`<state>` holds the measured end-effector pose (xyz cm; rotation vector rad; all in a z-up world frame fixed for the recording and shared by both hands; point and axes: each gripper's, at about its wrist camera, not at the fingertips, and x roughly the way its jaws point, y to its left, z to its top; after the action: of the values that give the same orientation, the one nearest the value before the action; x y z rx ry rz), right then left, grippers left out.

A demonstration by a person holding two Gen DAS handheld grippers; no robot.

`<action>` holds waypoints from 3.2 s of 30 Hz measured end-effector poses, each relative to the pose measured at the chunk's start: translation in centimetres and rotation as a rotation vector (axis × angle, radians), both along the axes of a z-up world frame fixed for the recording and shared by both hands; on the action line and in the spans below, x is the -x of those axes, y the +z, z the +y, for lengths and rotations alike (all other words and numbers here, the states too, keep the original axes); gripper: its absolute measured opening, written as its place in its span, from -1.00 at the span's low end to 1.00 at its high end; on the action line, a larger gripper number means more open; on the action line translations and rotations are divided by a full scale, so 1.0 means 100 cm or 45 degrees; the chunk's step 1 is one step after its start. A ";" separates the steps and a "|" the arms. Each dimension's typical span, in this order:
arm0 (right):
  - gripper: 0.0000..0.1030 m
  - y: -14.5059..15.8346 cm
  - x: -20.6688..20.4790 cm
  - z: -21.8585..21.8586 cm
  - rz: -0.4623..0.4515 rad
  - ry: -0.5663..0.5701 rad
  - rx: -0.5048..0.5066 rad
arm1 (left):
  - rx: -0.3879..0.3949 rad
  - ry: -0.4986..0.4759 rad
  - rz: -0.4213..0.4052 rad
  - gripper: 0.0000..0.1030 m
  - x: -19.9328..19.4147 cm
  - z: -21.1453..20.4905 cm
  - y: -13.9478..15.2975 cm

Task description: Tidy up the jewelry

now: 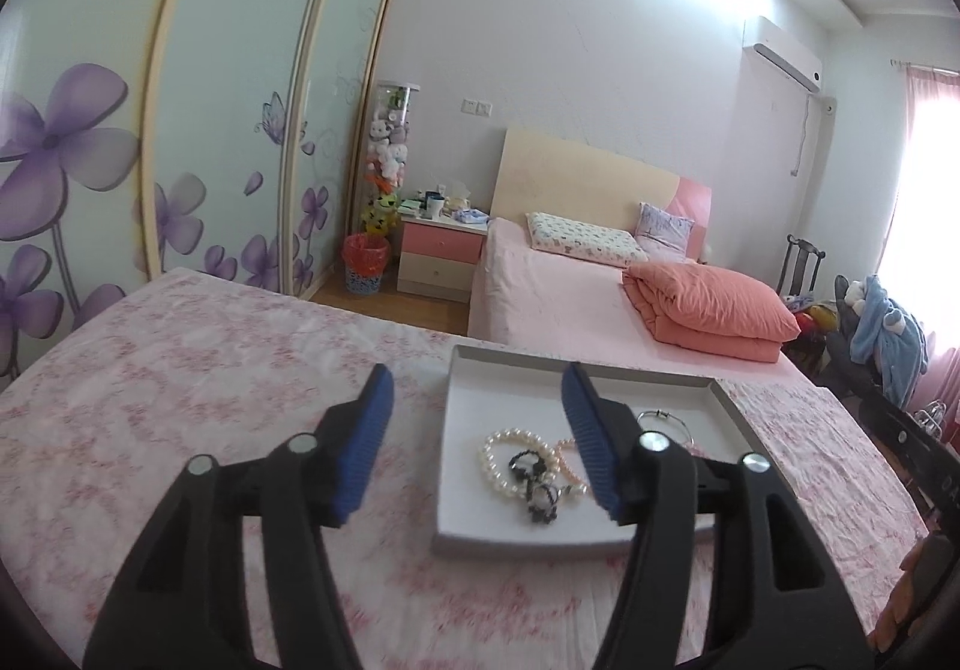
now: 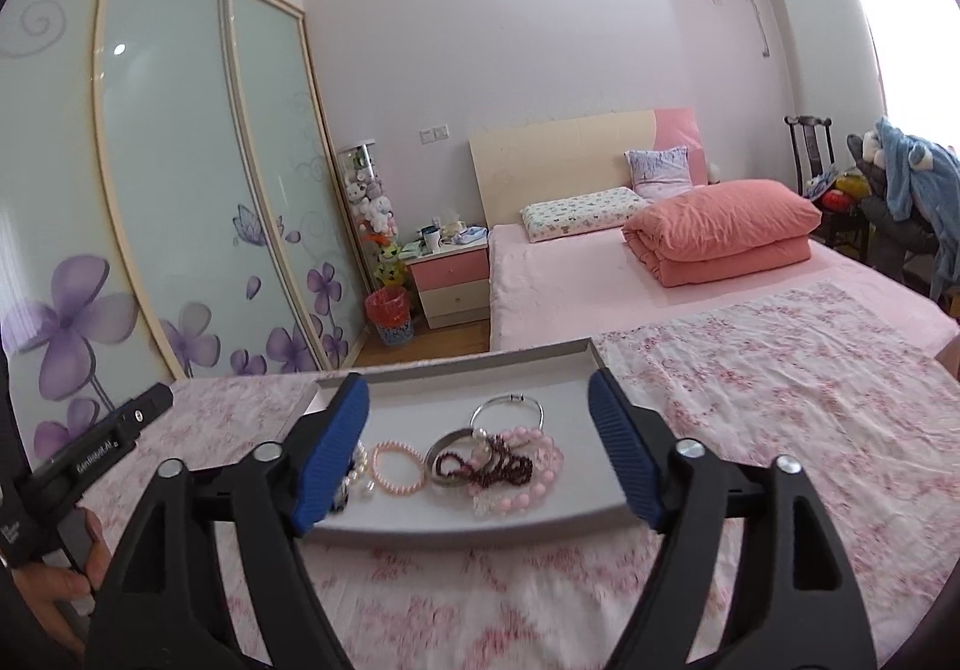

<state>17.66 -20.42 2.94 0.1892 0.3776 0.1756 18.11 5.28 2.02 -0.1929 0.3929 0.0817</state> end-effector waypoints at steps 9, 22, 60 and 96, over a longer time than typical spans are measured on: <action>0.97 -0.005 0.040 0.016 -0.006 0.008 0.120 | -0.052 -0.030 -0.011 0.85 0.049 -0.006 0.001; 0.97 -0.011 0.077 0.015 -0.039 0.020 0.175 | -0.178 -0.038 -0.117 0.92 0.104 -0.029 -0.001; 0.97 -0.028 0.101 0.003 -0.047 0.034 0.138 | -0.164 -0.063 -0.108 0.92 0.125 -0.032 -0.017; 0.97 -0.028 0.102 0.003 -0.047 0.033 0.135 | -0.153 -0.064 -0.104 0.92 0.129 -0.039 -0.017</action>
<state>7.46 -20.13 0.12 0.0764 0.3522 0.1842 5.18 1.35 0.30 -0.0676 0.3104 0.0473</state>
